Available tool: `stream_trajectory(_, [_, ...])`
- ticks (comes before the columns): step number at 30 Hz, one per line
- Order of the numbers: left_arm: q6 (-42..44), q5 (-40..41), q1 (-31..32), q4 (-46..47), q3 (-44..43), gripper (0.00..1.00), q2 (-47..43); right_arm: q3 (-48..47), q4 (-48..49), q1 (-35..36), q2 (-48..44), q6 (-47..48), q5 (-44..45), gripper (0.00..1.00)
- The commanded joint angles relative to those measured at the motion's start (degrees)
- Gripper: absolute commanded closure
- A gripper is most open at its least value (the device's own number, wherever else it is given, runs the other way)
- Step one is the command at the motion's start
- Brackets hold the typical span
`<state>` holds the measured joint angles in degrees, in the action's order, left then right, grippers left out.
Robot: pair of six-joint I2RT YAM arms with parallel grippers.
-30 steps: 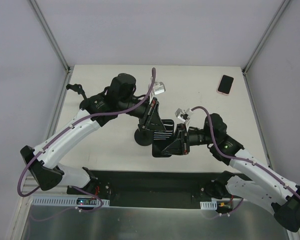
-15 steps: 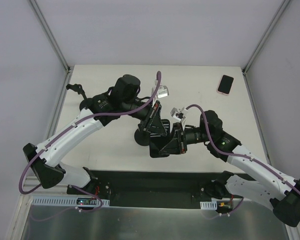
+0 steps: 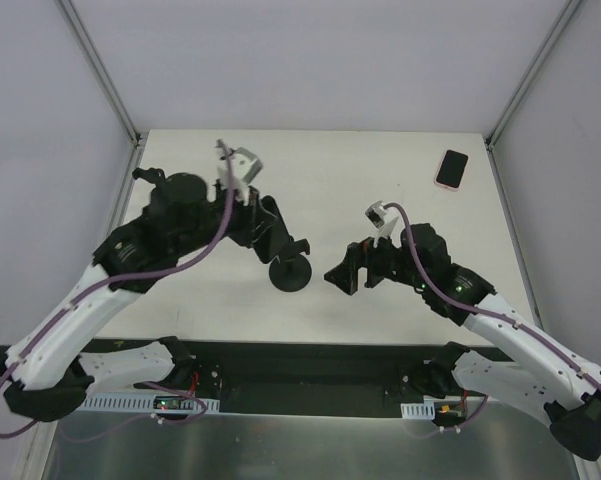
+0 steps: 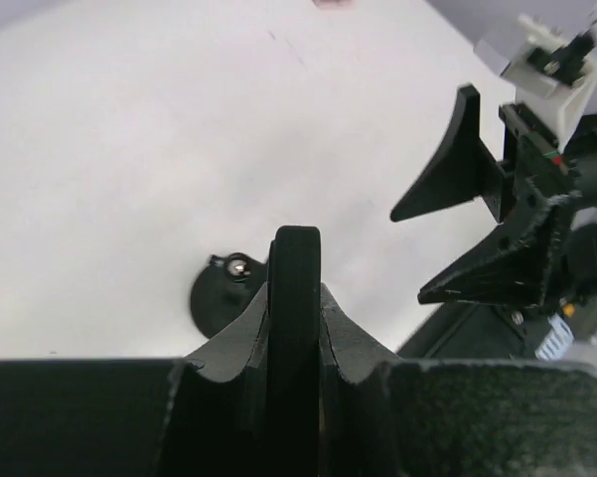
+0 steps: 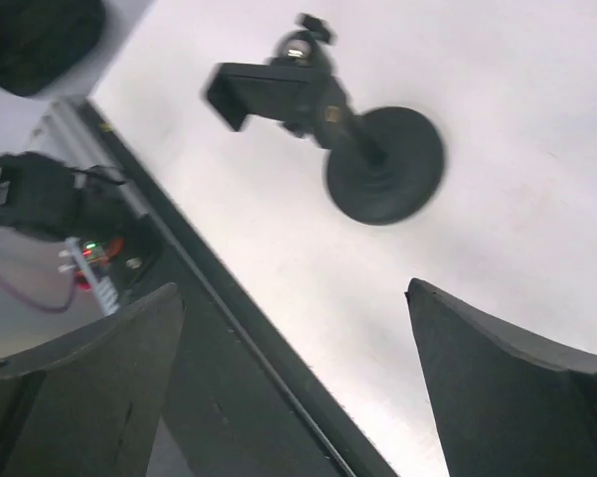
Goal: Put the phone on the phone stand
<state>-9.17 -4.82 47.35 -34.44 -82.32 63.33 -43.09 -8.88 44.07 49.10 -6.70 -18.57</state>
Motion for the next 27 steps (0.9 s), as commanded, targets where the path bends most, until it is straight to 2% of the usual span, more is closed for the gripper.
stream_trajectory(1, [0.3, 10.9, 0.0, 9.6, 7.2, 1.00, -13.9, -5.9, -8.8, 1.1, 2.4, 2.1, 14.7, 0.03])
stream_trajectory(4, [1.2, 7.8, 0.0, 12.3, 11.9, 1.00, -17.6, -10.2, -10.3, 4.2, 7.7, 2.0, 18.2, 0.10])
stream_trajectory(7, [1.2, 8.9, 0.0, 12.4, 13.3, 1.00, -18.6, -15.8, -10.8, 6.8, 15.1, 2.0, 23.3, 0.26])
stream_trajectory(8, [1.1, 9.2, 0.0, 12.2, 13.5, 1.00, -18.8, -16.5, -9.6, 7.2, 17.8, 2.1, 23.7, 0.39])
stream_trajectory(10, [0.3, 8.8, 0.0, 11.9, 14.0, 1.00, -19.0, -18.7, -8.6, 8.2, 20.1, 3.7, 24.5, 0.44])
stream_trajectory(11, [0.0, 7.8, 0.0, 11.8, 14.3, 1.00, -19.2, -19.6, -8.6, 8.4, 22.2, 4.4, 24.3, 0.51])
stream_trajectory(12, [-0.2, 7.5, 0.0, 11.8, 14.7, 1.00, -19.4, -20.7, -9.0, 8.6, 23.2, 4.8, 24.0, 0.54])
stream_trajectory(14, [-0.9, 7.2, 0.0, 11.8, 15.3, 1.00, -19.8, -22.6, -8.9, 9.2, 25.2, 5.5, 23.0, 0.57])
stream_trajectory(20, [-1.2, 6.1, 0.0, 11.6, 16.3, 1.00, -19.4, -26.4, -9.2, 10.2, 29.4, 6.3, 22.8, 0.56])
stream_trajectory(23, [-1.6, 5.0, 0.0, 11.6, 16.1, 1.00, -18.9, -28.4, -11.2, 10.2, 31.4, 6.3, 24.5, 0.66])
stream_trajectory(27, [-2.1, 4.9, 0.0, 11.7, 16.1, 1.00, -18.3, -28.8, -11.3, 10.7, 32.5, 7.8, 25.4, 0.67])
